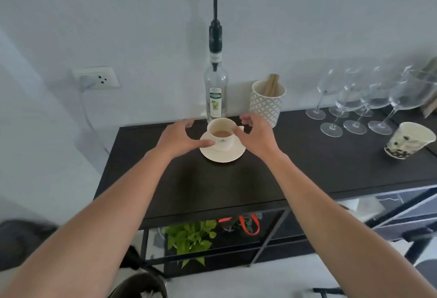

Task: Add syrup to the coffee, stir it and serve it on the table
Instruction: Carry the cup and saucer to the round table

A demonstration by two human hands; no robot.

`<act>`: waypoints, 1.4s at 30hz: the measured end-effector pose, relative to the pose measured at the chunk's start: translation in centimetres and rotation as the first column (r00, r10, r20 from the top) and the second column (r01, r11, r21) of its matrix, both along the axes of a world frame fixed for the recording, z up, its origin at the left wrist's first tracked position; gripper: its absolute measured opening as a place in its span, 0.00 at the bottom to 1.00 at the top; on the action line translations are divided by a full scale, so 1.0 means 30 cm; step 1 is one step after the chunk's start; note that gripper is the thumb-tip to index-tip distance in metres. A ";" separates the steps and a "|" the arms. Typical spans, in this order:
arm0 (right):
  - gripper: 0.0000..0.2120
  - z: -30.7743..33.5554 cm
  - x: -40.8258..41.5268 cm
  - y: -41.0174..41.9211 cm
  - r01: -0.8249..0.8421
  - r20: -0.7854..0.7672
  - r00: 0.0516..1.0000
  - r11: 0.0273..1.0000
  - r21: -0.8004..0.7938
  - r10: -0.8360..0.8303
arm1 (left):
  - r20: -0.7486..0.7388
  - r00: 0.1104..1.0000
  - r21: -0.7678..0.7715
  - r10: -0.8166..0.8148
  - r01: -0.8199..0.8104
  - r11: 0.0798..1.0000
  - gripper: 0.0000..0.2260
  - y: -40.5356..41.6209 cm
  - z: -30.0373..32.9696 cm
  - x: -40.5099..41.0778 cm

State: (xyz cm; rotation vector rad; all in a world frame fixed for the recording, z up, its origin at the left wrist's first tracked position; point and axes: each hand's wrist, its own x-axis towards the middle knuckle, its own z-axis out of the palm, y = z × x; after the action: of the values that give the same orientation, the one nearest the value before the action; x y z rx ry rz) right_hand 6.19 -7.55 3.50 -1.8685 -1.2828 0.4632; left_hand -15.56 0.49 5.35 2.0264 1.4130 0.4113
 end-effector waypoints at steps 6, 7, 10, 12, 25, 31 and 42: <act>0.30 -0.124 0.070 -0.044 -0.075 0.046 0.996 0.993 -0.086 0.079 | -0.072 0.997 -0.030 -0.036 0.034 0.999 0.58 0.018 -0.144 0.027; 0.33 -0.139 0.080 -0.048 -0.088 0.050 0.994 0.990 -0.110 0.094 | -0.079 0.996 -0.024 -0.041 0.039 0.999 0.58 0.021 -0.162 0.032; 0.46 -0.177 0.100 -0.046 -0.125 0.045 0.990 0.978 -0.166 0.134 | -0.120 0.991 0.007 -0.057 0.058 0.998 0.59 0.033 -0.208 0.050; 0.56 -0.194 0.111 -0.032 -0.161 0.034 0.985 0.969 -0.186 0.170 | -0.137 0.989 0.023 -0.063 0.067 0.998 0.61 0.044 -0.231 0.059; 0.78 -0.204 0.155 0.090 -0.325 -0.005 0.941 0.900 -0.291 0.338 | -0.067 0.992 0.061 -0.108 0.113 0.992 0.62 0.081 -0.299 0.105; 0.78 -0.208 0.155 0.106 -0.326 -0.057 0.944 0.895 -0.305 0.325 | -0.051 0.997 0.040 -0.055 0.057 0.998 0.63 0.074 -0.299 0.110; 0.76 -0.211 0.116 0.064 -0.343 -0.132 0.939 0.900 -0.271 0.318 | 0.033 0.996 -0.033 0.081 -0.080 0.996 0.61 -0.032 -0.244 0.078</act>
State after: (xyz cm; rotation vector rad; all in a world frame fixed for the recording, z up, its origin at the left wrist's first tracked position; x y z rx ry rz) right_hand 9.66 -5.64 -2.84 -1.8426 -1.5483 0.9482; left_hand -13.21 -0.47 -1.97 1.9328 1.4752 0.4536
